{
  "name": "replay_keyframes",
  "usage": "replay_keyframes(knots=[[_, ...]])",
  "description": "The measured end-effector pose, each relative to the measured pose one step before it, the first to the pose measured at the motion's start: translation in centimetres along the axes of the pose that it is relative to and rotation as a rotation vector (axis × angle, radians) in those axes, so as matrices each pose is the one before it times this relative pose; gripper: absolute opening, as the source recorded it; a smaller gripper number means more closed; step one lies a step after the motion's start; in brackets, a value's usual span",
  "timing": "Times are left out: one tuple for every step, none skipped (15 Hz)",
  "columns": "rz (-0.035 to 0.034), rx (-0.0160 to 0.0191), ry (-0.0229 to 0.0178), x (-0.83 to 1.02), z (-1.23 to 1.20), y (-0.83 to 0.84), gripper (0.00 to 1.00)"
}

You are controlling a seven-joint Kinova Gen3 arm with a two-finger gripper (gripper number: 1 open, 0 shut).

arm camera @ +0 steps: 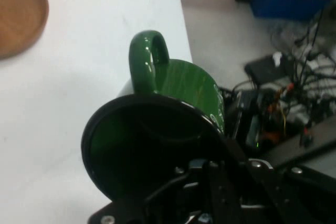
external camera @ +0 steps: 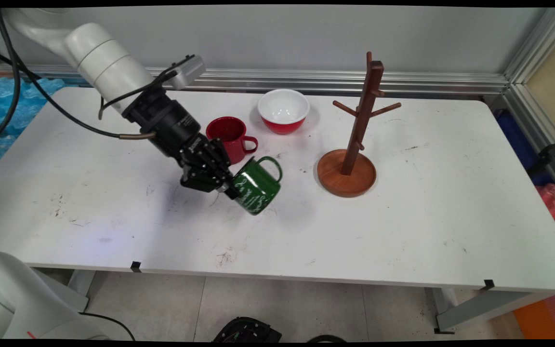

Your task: Place the picked object on the table

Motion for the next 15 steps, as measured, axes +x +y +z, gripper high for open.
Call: replay_keyframes(knots=[[0.00388,0.00020,-0.01194,-0.197,-0.064,-0.051,0.00],[0.00586,0.00032,-0.01697,-0.300,-0.073,-0.081,0.00],[0.00685,0.00043,-0.01887,-0.320,-0.055,-0.111,0.00],[0.00743,0.00087,-0.01735,-0.282,-0.024,-0.142,0.00],[0.00627,0.00064,-0.01421,-0.238,-0.013,-0.110,0.00],[0.00415,0.00070,-0.00918,-0.146,0.000,-0.085,0.00],[0.00603,0.00067,-0.01392,-0.220,0.007,-0.124,0.00],[0.00600,0.00059,-0.01646,-0.253,0.018,-0.141,0.00],[0.00818,0.00047,-0.01728,-0.254,0.026,-0.148,0.00],[0.00825,0.00014,-0.01409,-0.201,0.030,-0.132,0.00],[0.00629,0.00036,-0.00938,-0.128,0.021,-0.094,0.00],[0.01027,0.00124,-0.01376,-0.186,0.031,-0.145,0.00],[0.01364,0.00160,-0.01510,-0.175,0.051,-0.205,0.00],[0.01364,0.00233,-0.01364,-0.129,0.057,-0.234,0.00],[0.01112,0.00220,-0.01155,-0.107,0.055,-0.218,0.00]])
